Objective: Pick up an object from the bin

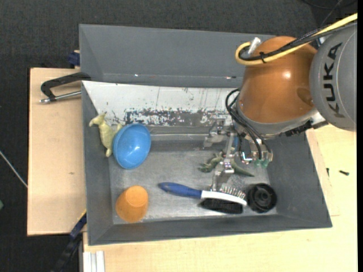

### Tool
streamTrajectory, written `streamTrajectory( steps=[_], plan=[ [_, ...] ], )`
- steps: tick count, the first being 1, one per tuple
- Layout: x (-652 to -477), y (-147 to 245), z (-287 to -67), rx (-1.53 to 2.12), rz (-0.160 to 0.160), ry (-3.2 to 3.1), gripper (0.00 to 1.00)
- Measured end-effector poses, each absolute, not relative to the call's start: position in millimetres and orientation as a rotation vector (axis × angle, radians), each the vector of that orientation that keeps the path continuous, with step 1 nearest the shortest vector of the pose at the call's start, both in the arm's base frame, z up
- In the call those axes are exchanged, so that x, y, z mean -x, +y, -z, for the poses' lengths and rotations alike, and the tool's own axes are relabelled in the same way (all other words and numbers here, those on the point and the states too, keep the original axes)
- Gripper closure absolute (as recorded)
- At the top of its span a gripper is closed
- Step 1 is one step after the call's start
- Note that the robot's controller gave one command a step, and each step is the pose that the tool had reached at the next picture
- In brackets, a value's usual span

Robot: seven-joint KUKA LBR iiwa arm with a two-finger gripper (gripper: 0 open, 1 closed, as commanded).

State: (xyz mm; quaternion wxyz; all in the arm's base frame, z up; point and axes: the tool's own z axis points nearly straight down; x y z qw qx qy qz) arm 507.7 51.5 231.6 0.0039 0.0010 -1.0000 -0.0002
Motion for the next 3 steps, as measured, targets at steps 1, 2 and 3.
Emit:
streamTrajectory(
  steps=[1, 2, 3],
  plan=[
    [-515.3, 64, -75, -0.319, 0.003, -3.123, 0.00],
    [-556.7, 66, -133, -0.747, 0.000, -3.064, 0.00],
    [-497.6, 37, -96, -0.722, 0.003, -3.051, 0.00]
  ],
)
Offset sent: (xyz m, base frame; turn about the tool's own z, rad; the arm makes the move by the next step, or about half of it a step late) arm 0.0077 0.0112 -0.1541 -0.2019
